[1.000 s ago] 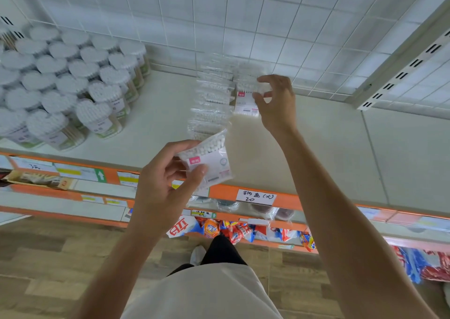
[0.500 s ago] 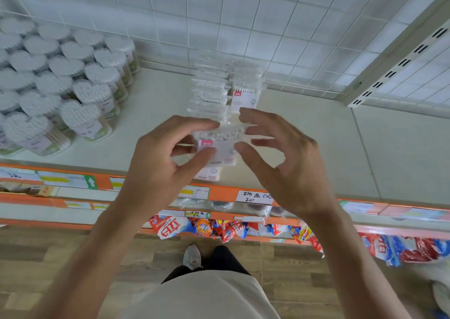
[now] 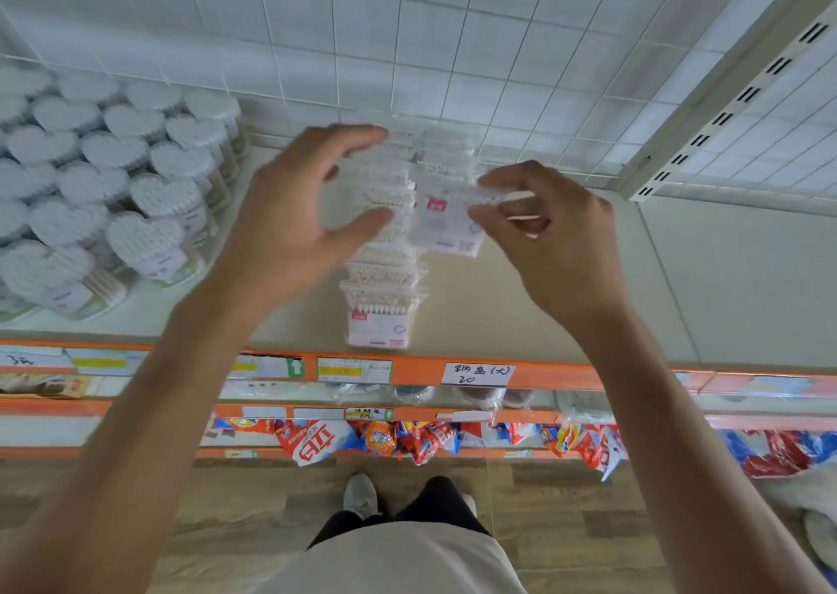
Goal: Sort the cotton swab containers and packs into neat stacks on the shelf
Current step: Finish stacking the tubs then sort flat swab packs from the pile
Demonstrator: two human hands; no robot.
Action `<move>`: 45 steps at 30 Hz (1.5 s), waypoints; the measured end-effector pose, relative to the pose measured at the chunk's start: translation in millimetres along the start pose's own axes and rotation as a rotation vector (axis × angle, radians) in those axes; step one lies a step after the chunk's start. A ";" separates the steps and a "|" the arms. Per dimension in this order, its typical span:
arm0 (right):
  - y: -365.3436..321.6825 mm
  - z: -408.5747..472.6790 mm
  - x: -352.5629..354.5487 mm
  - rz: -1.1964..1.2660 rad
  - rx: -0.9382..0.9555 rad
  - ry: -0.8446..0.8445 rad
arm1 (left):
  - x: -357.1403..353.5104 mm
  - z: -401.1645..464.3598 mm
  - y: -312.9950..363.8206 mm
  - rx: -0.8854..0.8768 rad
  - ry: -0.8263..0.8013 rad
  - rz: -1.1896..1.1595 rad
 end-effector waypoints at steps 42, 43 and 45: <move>34.8 -24.8 -0.5 -0.276 0.031 -0.261 | -42.1 -56.7 39.0 0.370 0.022 0.066; 31.3 -26.8 -4.2 -0.259 0.050 -0.287 | -41.1 -62.7 42.9 0.393 0.012 0.078; 20.8 -30.3 -18.2 -0.214 0.099 -0.346 | -30.6 -76.5 50.0 0.436 0.016 0.111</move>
Point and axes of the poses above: each hand's wrist, its own z-axis towards the middle knuckle, its own x-axis out of the back of the hand, y = z × x, the point moved 6 cm from there along z, towards the middle knuckle, and after that the axes turned 9 degrees about -x, right-handed, at the moved point
